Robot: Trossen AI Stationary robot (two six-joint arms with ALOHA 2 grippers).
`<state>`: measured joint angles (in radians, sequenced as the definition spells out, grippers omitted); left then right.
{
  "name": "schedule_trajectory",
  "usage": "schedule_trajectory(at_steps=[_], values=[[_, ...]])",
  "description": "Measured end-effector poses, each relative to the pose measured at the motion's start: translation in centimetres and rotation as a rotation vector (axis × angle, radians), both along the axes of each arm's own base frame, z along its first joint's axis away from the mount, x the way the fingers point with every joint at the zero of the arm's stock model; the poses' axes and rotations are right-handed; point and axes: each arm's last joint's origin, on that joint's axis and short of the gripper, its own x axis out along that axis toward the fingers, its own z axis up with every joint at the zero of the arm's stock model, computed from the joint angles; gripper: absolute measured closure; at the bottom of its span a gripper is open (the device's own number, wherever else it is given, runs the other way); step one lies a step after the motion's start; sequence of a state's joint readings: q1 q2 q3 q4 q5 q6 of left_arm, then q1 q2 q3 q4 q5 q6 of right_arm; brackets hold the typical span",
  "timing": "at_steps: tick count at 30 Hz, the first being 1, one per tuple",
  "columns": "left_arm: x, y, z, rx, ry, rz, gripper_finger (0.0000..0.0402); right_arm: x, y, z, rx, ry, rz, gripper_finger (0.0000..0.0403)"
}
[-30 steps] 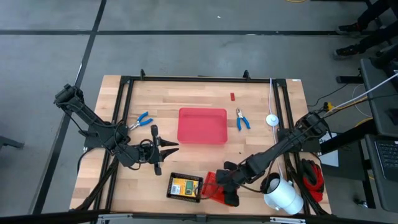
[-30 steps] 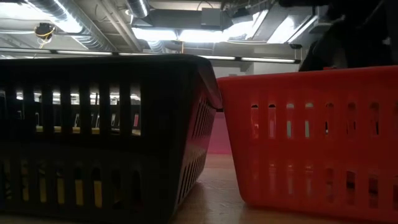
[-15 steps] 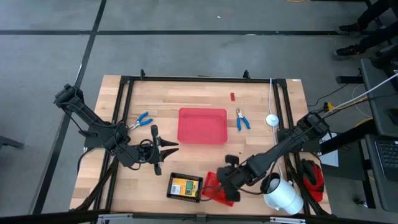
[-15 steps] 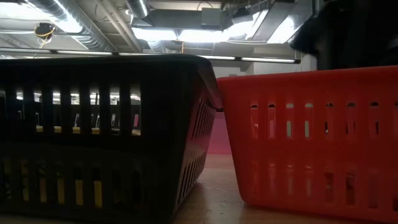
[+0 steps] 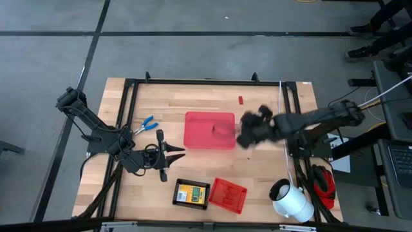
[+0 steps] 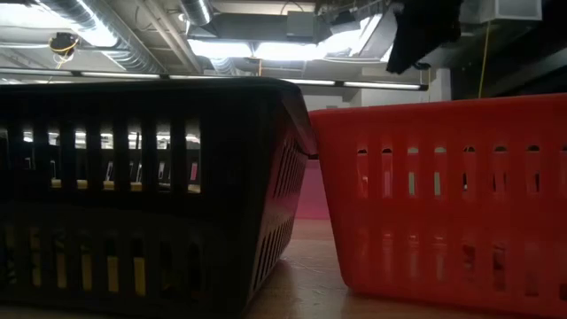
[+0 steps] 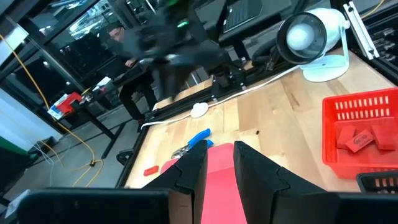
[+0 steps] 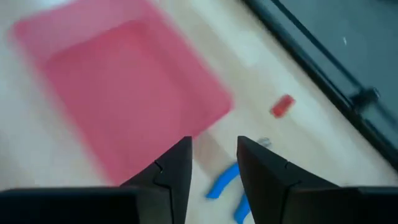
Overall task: Pick & Place School Supplies
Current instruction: Put the red eraser into the red bin
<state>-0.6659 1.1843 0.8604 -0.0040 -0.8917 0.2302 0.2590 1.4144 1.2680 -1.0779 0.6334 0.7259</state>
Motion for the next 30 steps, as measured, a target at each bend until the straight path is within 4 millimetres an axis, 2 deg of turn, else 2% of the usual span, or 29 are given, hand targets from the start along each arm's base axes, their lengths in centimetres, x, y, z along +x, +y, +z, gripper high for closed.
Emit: schedule_trajectory(at_steps=[3,7,11,16,23,30], values=[[0.0,0.0,0.0,0.0,0.0,0.0,0.0325,-0.5,-4.0,-0.3,0.082,-0.111,-0.099,0.0272],[0.0,0.1,0.0,-0.011,-0.013,0.043,0.0325,0.0,-8.5,-1.6,0.271,-0.237,-0.026,0.0272],[-0.3,0.8,-1.0,0.014,0.053,0.124,0.0325,0.1,-12.3,-2.8,0.344,-0.236,0.007,0.0272],[-0.8,2.7,-2.6,-0.011,0.142,0.295,0.0325,-0.6,-16.4,-5.0,0.398,-0.182,-0.116,0.0272],[-0.9,4.3,-4.2,-0.046,0.176,0.397,0.0325,-0.6,-21.0,-8.6,0.45,-0.131,-0.246,0.0272],[-0.7,4.9,-4.5,-0.071,0.181,0.415,0.0325,-0.6,-23.7,-12.5,0.511,-0.048,-0.326,0.0272]])
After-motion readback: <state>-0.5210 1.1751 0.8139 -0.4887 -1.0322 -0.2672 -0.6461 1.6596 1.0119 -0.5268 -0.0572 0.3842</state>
